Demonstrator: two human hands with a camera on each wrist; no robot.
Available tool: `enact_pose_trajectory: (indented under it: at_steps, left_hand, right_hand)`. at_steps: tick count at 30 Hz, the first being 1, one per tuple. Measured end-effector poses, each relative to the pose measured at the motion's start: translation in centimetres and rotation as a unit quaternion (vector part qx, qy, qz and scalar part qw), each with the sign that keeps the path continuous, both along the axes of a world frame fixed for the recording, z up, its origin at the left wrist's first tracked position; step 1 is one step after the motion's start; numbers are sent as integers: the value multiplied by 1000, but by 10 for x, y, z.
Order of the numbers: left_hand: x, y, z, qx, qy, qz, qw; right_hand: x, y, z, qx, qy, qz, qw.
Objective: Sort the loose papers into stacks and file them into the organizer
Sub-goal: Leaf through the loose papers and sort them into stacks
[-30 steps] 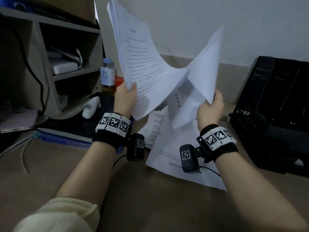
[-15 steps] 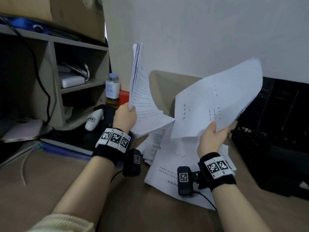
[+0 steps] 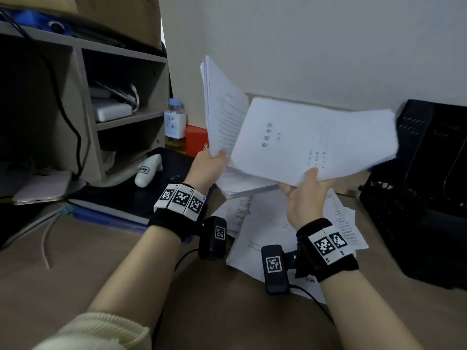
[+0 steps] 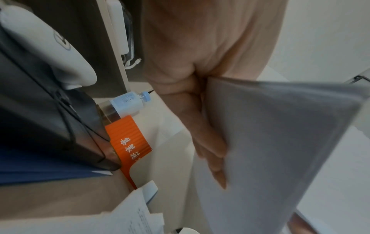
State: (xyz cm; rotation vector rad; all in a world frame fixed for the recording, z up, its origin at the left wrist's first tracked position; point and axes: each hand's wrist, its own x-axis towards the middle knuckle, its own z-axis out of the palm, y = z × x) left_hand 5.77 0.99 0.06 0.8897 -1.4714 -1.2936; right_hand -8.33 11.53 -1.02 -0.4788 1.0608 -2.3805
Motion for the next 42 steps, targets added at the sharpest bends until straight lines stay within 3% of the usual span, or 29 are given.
enact_pose_trajectory:
  at_steps: [5,11,13,17,26,30,37,42]
  left_hand:
    - [-7,10,6,11,38,-26,999]
    - [-4,12,9,22,66,-19,997]
    - [-3,11,8,29,72,-13,997]
    - [-4,14,7,24,57,-1,998]
    - [-11,21,5,-9,17,-27,999]
    - [-12,20,3,-21,-10,-26,999]
    - [-17,26,4,-17,62,-82,995]
    - [-21,33,7,-45,68,-111,991]
  right_hand:
    - [2,-6,-14,64,30,84,994]
    - [1,1,-9,158,93,74,980]
    - [1,-1,-9,158,78,56,983]
    - [-1,-2,-8,121,25,35,992]
    - [24,0,-10,202,145,132,960]
    - [33,2,-11,215,183,138,949]
    - [30,-2,-15,203,134,79,967]
    - [31,-3,-16,197,98,92,971]
